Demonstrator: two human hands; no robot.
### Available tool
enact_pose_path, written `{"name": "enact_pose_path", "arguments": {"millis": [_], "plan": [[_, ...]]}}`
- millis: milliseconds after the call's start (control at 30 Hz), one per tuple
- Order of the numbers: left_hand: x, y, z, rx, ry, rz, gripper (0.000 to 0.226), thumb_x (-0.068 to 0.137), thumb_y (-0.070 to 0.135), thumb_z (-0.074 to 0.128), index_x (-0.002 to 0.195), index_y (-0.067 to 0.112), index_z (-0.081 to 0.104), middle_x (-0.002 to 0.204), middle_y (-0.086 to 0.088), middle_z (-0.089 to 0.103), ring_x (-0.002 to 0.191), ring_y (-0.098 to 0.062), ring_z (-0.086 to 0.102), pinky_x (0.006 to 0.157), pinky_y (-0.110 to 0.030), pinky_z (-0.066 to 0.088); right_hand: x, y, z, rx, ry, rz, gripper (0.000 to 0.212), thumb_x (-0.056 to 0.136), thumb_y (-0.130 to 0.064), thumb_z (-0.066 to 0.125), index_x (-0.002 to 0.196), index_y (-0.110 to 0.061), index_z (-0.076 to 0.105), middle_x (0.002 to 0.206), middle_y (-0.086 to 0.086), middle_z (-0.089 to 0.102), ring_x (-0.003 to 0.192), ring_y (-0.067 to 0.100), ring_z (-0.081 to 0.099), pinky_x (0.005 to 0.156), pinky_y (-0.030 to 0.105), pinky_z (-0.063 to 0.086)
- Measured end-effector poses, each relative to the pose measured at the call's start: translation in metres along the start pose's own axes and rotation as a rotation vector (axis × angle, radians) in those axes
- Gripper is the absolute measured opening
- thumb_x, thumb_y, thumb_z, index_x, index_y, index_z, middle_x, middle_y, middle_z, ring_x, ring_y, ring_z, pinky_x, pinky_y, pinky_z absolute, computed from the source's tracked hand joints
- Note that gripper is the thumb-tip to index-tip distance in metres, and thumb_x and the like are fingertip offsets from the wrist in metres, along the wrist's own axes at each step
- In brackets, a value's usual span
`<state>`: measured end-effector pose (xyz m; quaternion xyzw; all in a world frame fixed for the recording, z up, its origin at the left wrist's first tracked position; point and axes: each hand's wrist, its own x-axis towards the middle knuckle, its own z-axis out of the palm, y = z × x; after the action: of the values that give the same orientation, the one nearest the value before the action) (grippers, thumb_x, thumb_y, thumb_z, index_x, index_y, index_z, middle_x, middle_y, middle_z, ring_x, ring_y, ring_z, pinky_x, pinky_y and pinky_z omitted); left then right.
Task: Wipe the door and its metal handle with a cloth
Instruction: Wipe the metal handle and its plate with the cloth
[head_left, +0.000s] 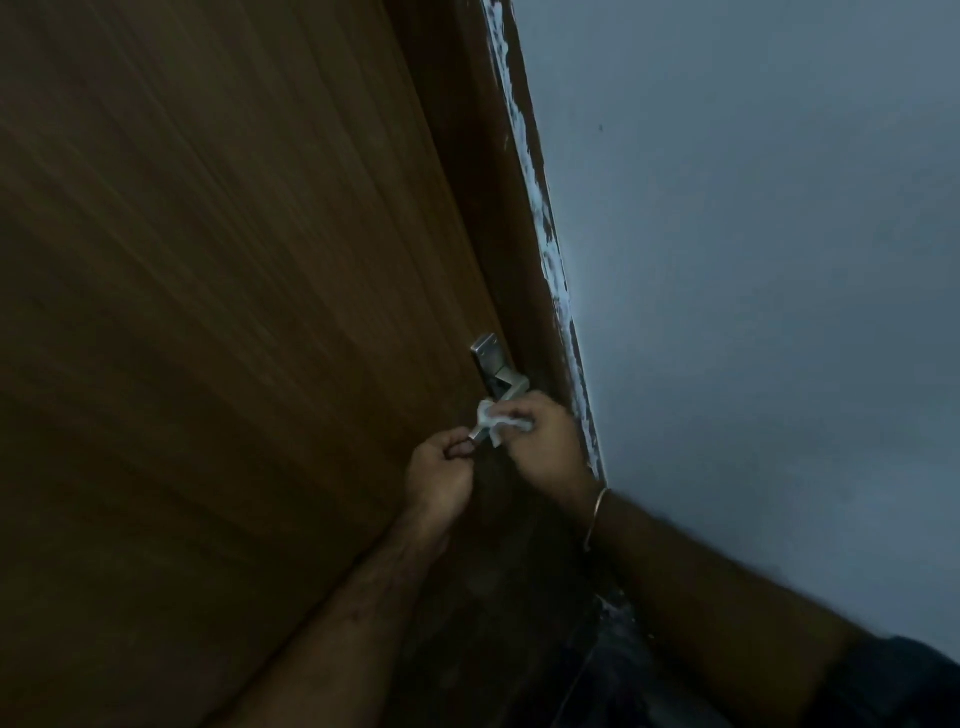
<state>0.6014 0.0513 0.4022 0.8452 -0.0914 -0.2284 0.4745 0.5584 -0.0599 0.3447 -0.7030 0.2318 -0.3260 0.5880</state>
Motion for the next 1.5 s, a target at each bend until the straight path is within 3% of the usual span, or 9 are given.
{"name": "enact_pose_path", "arguments": {"millis": [100,267,467,567,767,900,967,1233,1500], "plan": [[0.001,0.000,0.005,-0.022,0.046,0.000,0.035,0.093,0.003,0.053,0.115,0.027,0.066,0.120,0.001,0.067,0.114,-0.022,0.061,0.103,-0.048,0.049,0.026,-0.007,-0.017,0.031,0.273,0.059,0.023,0.086,0.000,0.064,0.103,-0.015,0.070,0.108,0.001,0.060,0.091,0.005,0.056,0.071,0.000,0.041],[-0.001,0.001,0.003,-0.014,0.048,-0.014,0.039,0.095,0.003,0.053,0.129,0.021,0.062,0.125,0.001,0.066,0.117,-0.019,0.059,0.106,-0.043,0.047,-0.016,0.019,0.018,0.281,0.046,0.278,0.022,0.084,-0.002,0.068,0.090,-0.023,0.064,0.094,-0.001,0.067,0.086,0.012,0.066,0.071,0.017,0.054],[-0.001,-0.011,-0.002,0.008,0.065,-0.003,0.041,0.096,0.003,0.052,0.131,0.024,0.059,0.125,0.007,0.063,0.111,-0.010,0.058,0.089,-0.032,0.052,0.028,0.028,0.019,0.971,0.289,0.531,0.032,0.089,0.003,0.060,0.119,-0.009,0.064,0.116,0.008,0.067,0.106,0.019,0.065,0.094,0.035,0.053],[0.002,-0.016,-0.003,0.028,0.085,0.014,0.040,0.097,0.005,0.052,0.130,0.027,0.059,0.124,0.008,0.063,0.098,-0.002,0.057,0.069,-0.022,0.045,0.023,0.035,0.033,0.780,0.250,0.577,0.034,0.089,0.000,0.061,0.123,-0.008,0.062,0.119,0.009,0.065,0.107,0.021,0.064,0.095,0.039,0.054],[0.014,-0.012,-0.001,-0.041,0.116,0.004,0.037,0.097,0.008,0.056,0.127,0.029,0.061,0.124,0.005,0.064,0.110,-0.014,0.061,0.092,-0.036,0.052,0.037,0.033,0.033,0.923,0.377,0.659,0.033,0.089,0.004,0.058,0.119,-0.010,0.062,0.113,0.008,0.066,0.101,0.020,0.065,0.092,0.037,0.055],[0.016,-0.010,0.003,-0.047,0.106,0.002,0.039,0.095,0.005,0.056,0.129,0.024,0.060,0.125,0.003,0.065,0.115,-0.017,0.060,0.093,-0.035,0.052,0.005,0.022,0.049,0.653,-0.024,0.712,0.025,0.088,0.002,0.061,0.113,-0.003,0.064,0.103,0.010,0.070,0.094,0.023,0.069,0.065,0.023,0.059],[0.013,-0.011,0.002,-0.040,0.117,0.030,0.040,0.094,0.002,0.057,0.129,0.021,0.060,0.123,0.001,0.066,0.111,-0.015,0.062,0.083,-0.027,0.051,-0.008,0.023,0.043,0.694,-0.249,0.706,0.029,0.087,0.004,0.063,0.117,0.005,0.061,0.108,0.016,0.069,0.102,0.028,0.067,0.075,0.029,0.058],[-0.026,-0.017,-0.026,-0.154,0.009,0.037,0.028,0.095,0.025,0.064,0.123,0.021,0.066,0.113,0.002,0.071,0.096,-0.013,0.071,0.076,-0.028,0.059,-0.053,-0.013,0.005,0.761,-0.405,0.626,0.031,0.091,-0.007,0.061,0.121,-0.002,0.060,0.115,0.016,0.068,0.103,0.029,0.065,0.091,0.039,0.052],[-0.048,-0.009,-0.066,-0.522,-0.158,0.093,0.035,0.081,0.009,0.077,0.113,0.019,0.068,0.104,-0.004,0.076,0.093,-0.017,0.074,0.066,-0.023,0.055,-0.074,-0.061,-0.006,0.646,-0.167,0.382,0.020,0.089,-0.005,0.065,0.108,-0.006,0.064,0.103,0.017,0.071,0.087,0.025,0.071,0.075,0.033,0.060]]}}
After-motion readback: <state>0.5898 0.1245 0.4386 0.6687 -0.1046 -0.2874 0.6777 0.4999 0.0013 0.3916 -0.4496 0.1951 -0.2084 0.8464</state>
